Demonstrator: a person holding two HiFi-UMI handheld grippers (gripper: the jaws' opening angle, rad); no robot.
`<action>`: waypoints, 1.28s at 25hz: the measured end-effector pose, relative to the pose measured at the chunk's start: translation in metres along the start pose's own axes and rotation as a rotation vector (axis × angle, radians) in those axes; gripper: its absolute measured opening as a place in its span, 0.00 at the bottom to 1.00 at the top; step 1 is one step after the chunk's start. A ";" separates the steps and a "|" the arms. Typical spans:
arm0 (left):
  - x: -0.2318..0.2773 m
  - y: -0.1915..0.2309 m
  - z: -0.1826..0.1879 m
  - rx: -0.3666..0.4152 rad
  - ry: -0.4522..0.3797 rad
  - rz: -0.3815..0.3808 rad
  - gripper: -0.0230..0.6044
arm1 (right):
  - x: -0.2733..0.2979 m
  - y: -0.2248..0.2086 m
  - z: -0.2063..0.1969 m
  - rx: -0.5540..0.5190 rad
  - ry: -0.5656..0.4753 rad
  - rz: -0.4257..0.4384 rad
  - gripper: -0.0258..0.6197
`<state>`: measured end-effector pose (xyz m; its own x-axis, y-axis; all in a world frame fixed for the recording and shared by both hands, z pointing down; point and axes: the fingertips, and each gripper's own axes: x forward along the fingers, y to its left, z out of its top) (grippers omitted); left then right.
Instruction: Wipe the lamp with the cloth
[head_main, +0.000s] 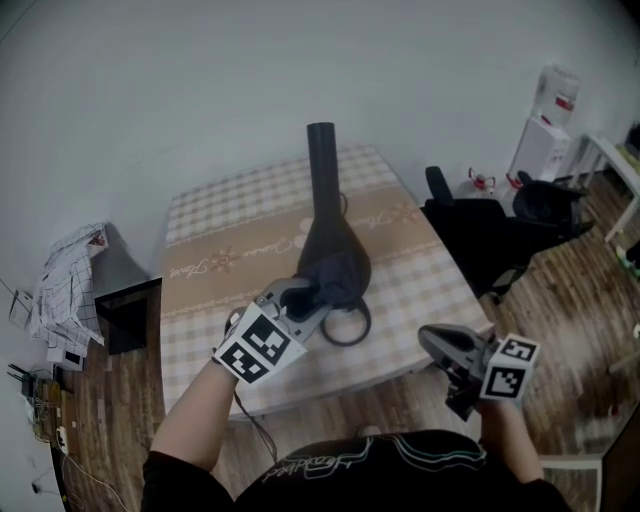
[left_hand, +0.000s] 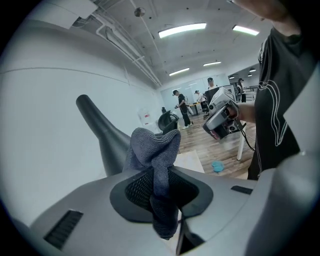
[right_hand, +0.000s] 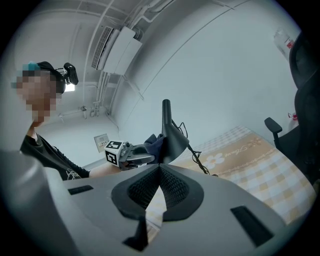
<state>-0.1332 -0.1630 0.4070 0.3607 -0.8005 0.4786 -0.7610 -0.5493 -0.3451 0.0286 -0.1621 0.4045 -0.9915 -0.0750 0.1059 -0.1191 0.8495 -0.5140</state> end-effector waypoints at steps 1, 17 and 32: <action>0.000 -0.005 -0.004 -0.009 0.000 -0.015 0.15 | 0.002 0.003 -0.002 0.004 -0.002 -0.003 0.06; -0.029 -0.065 -0.046 -0.146 -0.072 -0.200 0.15 | 0.036 0.025 -0.042 0.084 0.038 -0.061 0.06; -0.082 -0.020 -0.013 -0.263 -0.116 0.085 0.15 | 0.057 0.017 -0.006 0.009 0.056 0.157 0.06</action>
<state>-0.1550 -0.0829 0.3853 0.3375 -0.8711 0.3567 -0.8991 -0.4105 -0.1518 -0.0297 -0.1489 0.4066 -0.9936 0.0875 0.0708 0.0362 0.8436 -0.5357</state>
